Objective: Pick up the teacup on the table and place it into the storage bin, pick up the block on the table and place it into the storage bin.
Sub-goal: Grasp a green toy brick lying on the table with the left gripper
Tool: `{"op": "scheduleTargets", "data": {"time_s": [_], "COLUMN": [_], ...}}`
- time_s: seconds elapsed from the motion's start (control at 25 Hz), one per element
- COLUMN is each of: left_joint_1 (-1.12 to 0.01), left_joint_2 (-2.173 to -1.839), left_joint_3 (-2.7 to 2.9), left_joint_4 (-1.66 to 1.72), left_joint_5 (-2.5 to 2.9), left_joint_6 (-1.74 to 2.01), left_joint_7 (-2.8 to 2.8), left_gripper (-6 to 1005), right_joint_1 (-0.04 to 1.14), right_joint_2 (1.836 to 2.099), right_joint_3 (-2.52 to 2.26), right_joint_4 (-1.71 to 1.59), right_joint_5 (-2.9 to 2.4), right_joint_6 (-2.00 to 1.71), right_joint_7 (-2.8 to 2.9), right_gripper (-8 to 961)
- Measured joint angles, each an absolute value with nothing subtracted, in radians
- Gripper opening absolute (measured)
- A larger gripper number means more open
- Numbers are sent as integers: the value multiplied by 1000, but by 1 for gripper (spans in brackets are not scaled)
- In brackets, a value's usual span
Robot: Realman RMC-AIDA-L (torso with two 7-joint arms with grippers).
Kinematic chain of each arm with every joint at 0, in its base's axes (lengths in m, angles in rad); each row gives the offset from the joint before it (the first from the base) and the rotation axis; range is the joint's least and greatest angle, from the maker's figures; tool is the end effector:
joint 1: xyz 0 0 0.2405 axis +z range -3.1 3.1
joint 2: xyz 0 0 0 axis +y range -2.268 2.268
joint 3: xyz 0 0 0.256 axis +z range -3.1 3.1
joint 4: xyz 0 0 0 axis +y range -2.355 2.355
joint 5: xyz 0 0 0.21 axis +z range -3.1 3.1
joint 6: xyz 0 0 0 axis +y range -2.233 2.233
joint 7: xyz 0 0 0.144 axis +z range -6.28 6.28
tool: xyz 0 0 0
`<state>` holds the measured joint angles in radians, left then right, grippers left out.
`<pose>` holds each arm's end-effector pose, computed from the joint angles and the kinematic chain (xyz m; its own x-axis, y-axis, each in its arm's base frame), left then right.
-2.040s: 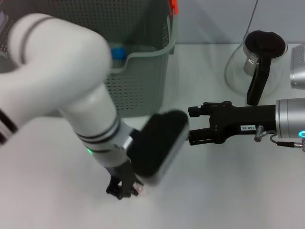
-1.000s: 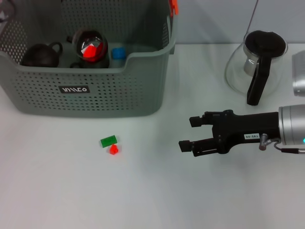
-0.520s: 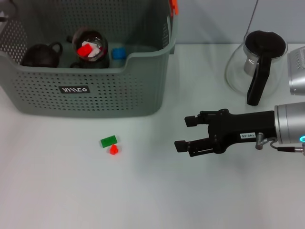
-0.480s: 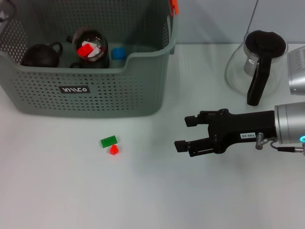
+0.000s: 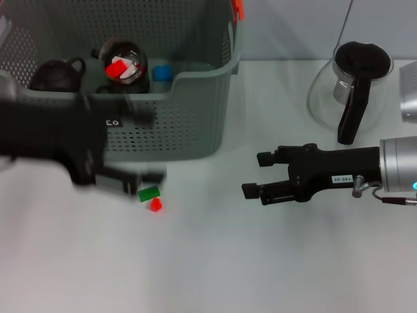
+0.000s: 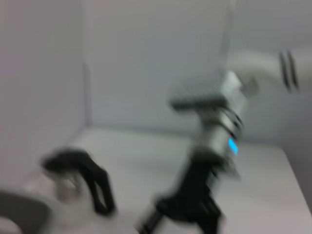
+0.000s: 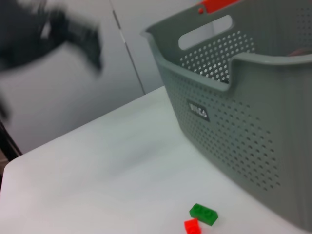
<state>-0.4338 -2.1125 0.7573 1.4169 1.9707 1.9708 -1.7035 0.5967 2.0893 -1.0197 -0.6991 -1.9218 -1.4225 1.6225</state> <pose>-0.1879 0.2940 0.0879 0.9300 0.1111 0.3505 0.1714 -0.9743 -0.1460 0.2183 0.3476 -0.0380 0.8218 -0.4298 -0.3741 -0.4745 -0.8797 -0.0316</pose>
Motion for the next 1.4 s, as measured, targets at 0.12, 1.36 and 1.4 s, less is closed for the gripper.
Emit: {"op": "scheduleTargets", "data": {"time_s": [0.12,1.36,1.4], "left_joint_1": [-406,-546,-548], "left_joint_2": [-2136,-2162,-2163], "left_joint_3": [851,1124,1124], "left_joint_4": [1426,1198,1195], "left_joint_5": [2098,2577,2585], "left_joint_6": [1956,1453,1448], "left_joint_7": [-1658,-1690,-1690], "left_gripper": [917,921,921], "right_joint_1": [597,584,584], "right_joint_2": [2091,2090,2090], "right_joint_3": [-1011,-999,-999], "right_joint_4": [-690,-643,-639], "right_joint_5": [-1922,-1929,-1929], "right_joint_6": [-1421,-1401,-1400], "right_joint_7": [1617,1615,1613], "right_gripper": [916,914,914]}}
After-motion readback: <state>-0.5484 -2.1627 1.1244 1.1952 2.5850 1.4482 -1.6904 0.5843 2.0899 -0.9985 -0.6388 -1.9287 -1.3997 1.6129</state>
